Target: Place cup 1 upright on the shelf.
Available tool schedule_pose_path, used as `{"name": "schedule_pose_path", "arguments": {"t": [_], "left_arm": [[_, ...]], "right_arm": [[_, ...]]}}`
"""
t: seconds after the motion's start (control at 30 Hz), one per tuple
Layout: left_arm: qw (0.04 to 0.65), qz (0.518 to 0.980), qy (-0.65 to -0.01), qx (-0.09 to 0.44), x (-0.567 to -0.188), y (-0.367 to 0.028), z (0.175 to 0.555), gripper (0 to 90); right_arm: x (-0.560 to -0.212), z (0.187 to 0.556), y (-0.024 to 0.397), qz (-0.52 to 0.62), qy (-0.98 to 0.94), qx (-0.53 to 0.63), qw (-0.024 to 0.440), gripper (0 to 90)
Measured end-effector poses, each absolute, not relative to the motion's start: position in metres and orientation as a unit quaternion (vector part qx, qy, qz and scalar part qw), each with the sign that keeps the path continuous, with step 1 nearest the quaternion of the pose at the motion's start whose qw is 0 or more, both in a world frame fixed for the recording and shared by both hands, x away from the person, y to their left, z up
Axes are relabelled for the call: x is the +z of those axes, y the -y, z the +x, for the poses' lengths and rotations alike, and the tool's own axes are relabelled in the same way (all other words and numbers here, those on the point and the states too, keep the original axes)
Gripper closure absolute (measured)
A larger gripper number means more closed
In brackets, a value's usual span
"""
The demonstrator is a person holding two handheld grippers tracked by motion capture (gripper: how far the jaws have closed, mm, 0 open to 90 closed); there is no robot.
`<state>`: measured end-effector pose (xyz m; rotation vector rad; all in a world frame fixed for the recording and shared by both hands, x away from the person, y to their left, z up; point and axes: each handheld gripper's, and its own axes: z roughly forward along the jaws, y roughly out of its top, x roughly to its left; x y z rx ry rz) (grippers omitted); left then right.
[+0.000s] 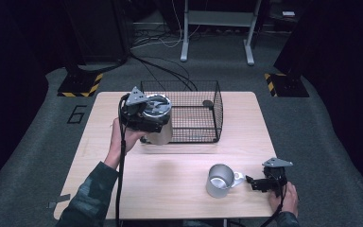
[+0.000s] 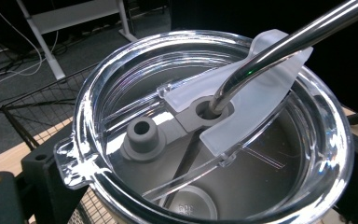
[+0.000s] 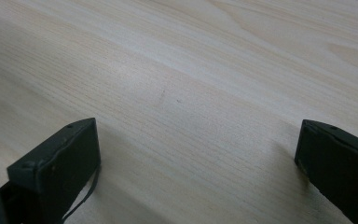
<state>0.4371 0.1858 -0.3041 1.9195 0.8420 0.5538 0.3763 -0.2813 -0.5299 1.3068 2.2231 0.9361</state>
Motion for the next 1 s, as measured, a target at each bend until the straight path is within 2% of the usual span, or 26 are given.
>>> {"name": "schedule_pose_path", "arguments": {"t": [1.0], "left_arm": [[0.469,0.777,-0.343,0.242,-0.28,-0.175,0.467,3.8]], "right_arm": [[-0.53,0.376,0.281,0.467,-0.795,0.335,0.195,0.0]]}}
